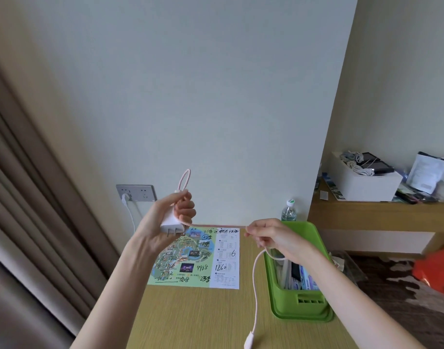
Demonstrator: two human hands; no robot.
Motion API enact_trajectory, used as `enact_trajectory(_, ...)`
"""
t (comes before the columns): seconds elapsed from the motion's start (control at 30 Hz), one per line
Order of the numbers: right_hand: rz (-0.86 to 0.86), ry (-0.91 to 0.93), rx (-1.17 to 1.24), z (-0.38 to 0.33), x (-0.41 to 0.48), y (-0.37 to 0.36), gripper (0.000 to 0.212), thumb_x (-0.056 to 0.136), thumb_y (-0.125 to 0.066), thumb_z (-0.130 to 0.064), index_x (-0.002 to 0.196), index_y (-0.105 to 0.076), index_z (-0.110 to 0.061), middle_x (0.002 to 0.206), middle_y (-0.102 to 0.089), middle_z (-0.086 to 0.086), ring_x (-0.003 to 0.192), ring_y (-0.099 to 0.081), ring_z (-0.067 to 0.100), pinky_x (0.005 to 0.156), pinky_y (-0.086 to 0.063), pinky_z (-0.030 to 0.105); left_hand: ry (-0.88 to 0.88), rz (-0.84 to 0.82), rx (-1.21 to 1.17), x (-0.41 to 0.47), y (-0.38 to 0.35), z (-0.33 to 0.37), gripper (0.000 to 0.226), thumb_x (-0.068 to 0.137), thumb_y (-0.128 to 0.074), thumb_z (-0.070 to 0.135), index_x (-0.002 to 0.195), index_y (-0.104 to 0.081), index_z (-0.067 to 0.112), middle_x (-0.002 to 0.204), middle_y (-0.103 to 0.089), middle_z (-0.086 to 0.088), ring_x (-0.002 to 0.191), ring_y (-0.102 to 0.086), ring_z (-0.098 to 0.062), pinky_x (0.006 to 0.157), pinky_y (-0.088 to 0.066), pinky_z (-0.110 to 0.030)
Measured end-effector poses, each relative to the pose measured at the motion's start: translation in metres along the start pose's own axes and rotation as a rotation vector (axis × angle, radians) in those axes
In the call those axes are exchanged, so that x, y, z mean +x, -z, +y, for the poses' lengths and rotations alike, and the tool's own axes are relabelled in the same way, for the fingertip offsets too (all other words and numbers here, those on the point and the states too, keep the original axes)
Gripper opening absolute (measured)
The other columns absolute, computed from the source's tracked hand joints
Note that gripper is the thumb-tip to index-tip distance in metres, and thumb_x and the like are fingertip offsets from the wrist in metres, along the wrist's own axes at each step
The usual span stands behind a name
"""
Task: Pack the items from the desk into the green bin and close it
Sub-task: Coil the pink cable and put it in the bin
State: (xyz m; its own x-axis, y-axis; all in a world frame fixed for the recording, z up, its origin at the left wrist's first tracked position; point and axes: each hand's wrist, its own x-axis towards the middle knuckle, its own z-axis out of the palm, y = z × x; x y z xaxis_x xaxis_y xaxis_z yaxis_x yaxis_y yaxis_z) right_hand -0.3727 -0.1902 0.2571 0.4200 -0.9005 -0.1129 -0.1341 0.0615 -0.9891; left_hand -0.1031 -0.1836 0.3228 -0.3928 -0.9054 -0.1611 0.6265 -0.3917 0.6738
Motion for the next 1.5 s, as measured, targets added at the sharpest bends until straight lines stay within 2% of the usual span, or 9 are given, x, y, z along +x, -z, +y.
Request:
enact_trajectory(0.2,0.052,0.192,-0.202,-0.026,0.013,-0.018,0.015,0.095,-0.060,-0.017,0.090,-0.072,-0.009,0.058,-0.052,-0.004,0.051,-0.040,0.012,0.046,-0.030,0.016,-0.004,0.263,0.674,0.002,0.006,-0.014,0.010,0.089,-0.063,0.007,0.087,-0.054,0.004,0.059,-0.051,-0.004,0.041,-0.046,-0.012,0.038,-0.043,-0.022)
enact_trajectory(0.5,0.144,0.388,-0.449,-0.054,0.026,-0.032,0.013,0.091,-0.065,-0.019,0.083,-0.074,-0.015,0.051,-0.055,-0.005,0.049,-0.046,0.013,0.051,-0.039,0.023,0.026,0.105,0.766,0.005,-0.001,-0.030,0.031,0.085,-0.072,0.033,0.101,-0.062,0.009,0.088,-0.070,-0.011,0.064,-0.057,-0.015,0.047,-0.044,-0.025)
enact_trajectory(0.67,0.161,0.405,-0.454,-0.056,0.028,-0.026,0.012,0.088,-0.069,-0.025,0.076,-0.072,-0.023,0.052,-0.059,-0.007,0.047,-0.049,0.006,0.051,-0.042,0.022,0.051,0.046,0.938,0.004,-0.006,-0.037,0.024,0.083,-0.072,0.033,0.084,-0.059,0.012,0.070,-0.063,-0.006,0.057,-0.053,-0.015,0.050,-0.044,-0.026)
enact_trajectory(0.77,0.169,0.367,-0.578,-0.054,0.028,-0.016,0.010,0.078,-0.076,-0.035,0.073,-0.072,-0.027,0.060,-0.067,-0.007,0.056,-0.059,0.010,0.062,-0.048,0.031,0.067,0.061,0.826,0.004,-0.008,-0.035,0.023,0.089,-0.067,0.022,0.072,-0.053,0.015,0.059,-0.050,-0.004,0.050,-0.048,-0.016,0.045,-0.043,-0.025)
enact_trajectory(0.9,0.202,0.308,-0.675,-0.045,0.027,0.004,0.011,0.075,-0.079,-0.021,0.070,-0.070,-0.025,0.072,-0.070,-0.008,0.072,-0.065,0.009,0.079,-0.054,0.039,0.033,0.022,0.579,0.003,-0.007,-0.024,0.025,0.092,-0.061,0.016,0.071,-0.047,0.016,0.054,-0.037,0.000,0.046,-0.041,-0.014,0.039,-0.041,-0.022)
enact_trajectory(1.07,0.300,0.287,-0.636,-0.029,0.025,0.013,0.011,0.082,-0.073,-0.009,0.077,-0.067,-0.016,0.088,-0.063,-0.003,0.083,-0.063,0.005,0.080,-0.046,0.025,-0.077,0.001,0.429,0.001,-0.005,-0.007,0.024,0.091,-0.057,0.020,0.073,-0.041,0.019,0.052,-0.033,0.005,0.047,-0.037,-0.010,0.039,-0.039,-0.021)
enact_trajectory(1.2,0.205,0.222,-0.186,-0.024,0.019,0.011,0.003,0.088,-0.067,-0.005,0.089,-0.069,-0.004,0.084,-0.073,0.005,0.086,-0.070,0.020,0.085,-0.053,0.033,-0.198,0.086,0.407,0.000,-0.001,0.008,0.023,0.089,-0.061,0.026,0.073,-0.046,0.019,0.055,-0.035,0.005,0.048,-0.041,-0.009,0.042,-0.039,-0.020)
enact_trajectory(1.33,0.219,0.240,-0.288,-0.023,0.020,0.003,0.010,0.086,-0.071,-0.021,0.094,-0.078,-0.019,0.103,-0.060,-0.003,0.106,-0.057,0.008,0.095,-0.039,0.024,-0.272,0.173,0.449,0.000,0.003,0.005,0.018,0.090,-0.061,0.027,0.079,-0.052,0.017,0.059,-0.041,0.003,0.050,-0.044,-0.010,0.044,-0.039,-0.021)
enact_trajectory(1.5,0.190,0.274,-0.232,-0.026,0.022,-0.005,0.014,0.089,-0.067,-0.024,0.092,-0.078,-0.017,0.106,-0.059,0.001,0.103,-0.058,0.006,0.093,-0.038,0.019,-0.340,0.231,0.478,0.003,0.000,-0.006,0.015,0.094,-0.059,0.029,0.088,-0.058,0.015,0.060,-0.045,0.002,0.052,-0.046,-0.012,0.046,-0.040,-0.023)
